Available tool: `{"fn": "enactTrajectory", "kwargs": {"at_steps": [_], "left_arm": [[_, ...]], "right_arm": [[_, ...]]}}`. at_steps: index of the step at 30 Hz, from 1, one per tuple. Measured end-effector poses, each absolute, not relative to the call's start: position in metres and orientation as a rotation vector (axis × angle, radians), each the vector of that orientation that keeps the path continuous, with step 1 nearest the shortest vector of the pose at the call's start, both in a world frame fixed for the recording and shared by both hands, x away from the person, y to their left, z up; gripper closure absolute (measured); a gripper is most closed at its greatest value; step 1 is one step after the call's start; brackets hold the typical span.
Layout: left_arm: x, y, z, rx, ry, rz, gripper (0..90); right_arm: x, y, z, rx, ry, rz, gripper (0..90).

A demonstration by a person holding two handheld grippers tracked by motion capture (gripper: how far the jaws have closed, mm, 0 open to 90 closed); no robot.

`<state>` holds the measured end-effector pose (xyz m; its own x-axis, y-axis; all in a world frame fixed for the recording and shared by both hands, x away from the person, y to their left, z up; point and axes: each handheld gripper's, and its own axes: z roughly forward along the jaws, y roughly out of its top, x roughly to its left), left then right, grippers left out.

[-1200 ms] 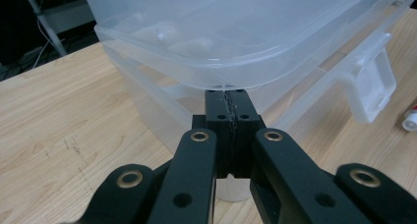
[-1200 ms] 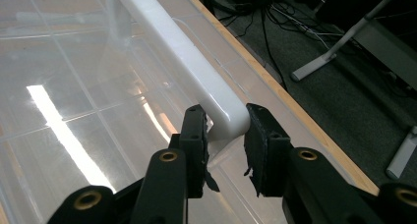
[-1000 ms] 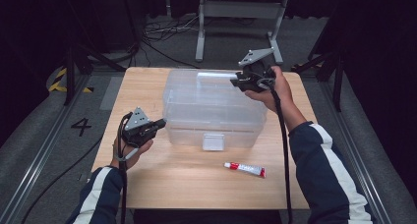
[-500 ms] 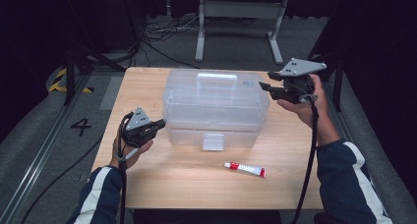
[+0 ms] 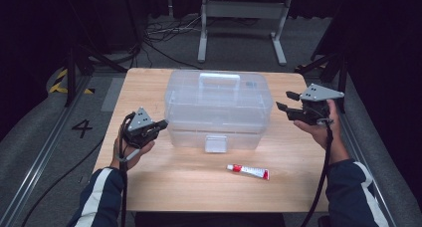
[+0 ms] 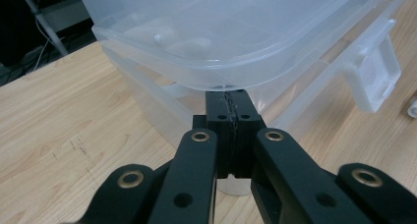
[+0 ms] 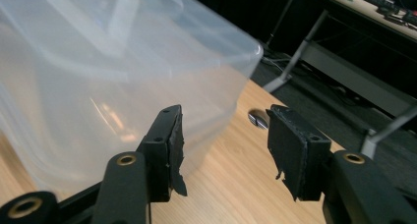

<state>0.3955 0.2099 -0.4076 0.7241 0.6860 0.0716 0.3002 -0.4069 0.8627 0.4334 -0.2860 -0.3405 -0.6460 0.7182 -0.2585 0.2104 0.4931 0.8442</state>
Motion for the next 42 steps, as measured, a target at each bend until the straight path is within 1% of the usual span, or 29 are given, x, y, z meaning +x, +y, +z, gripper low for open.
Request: {"fn": "enactTrajectory", "kwargs": {"at_steps": [6,10,20,27,30,31,38,42], "left_arm": [[0.396,0.21,-0.405,2.002,0.748,0.528,89.7],[0.396,0.21,-0.404,2.003,0.749,0.535,89.7],[0.397,0.21,-0.4,1.986,0.744,0.539,89.7],[0.396,0.205,-0.399,1.988,0.731,0.55,84.5],[0.396,0.206,-0.4,1.977,0.741,0.554,81.7],[0.396,0.206,-0.4,1.975,0.745,0.559,80.8],[0.393,0.205,-0.403,1.988,0.734,0.551,75.9],[0.388,0.201,-0.404,2.023,0.707,0.557,74.2]], "right_arm": [[0.436,-0.285,-0.37,0.752,2.218,1.068,45.9],[0.439,-0.283,-0.383,0.757,2.265,1.039,44.0],[0.435,-0.278,-0.39,0.7,2.262,1.115,41.4],[0.432,-0.278,-0.39,0.68,2.197,1.138,42.3],[0.43,-0.277,-0.39,0.678,2.145,1.146,43.7],[0.429,-0.277,-0.389,0.678,2.126,1.159,46.4],[0.422,-0.272,-0.385,0.615,2.033,1.195,51.6],[0.418,-0.268,-0.383,0.589,1.978,1.195,58.8]]}}
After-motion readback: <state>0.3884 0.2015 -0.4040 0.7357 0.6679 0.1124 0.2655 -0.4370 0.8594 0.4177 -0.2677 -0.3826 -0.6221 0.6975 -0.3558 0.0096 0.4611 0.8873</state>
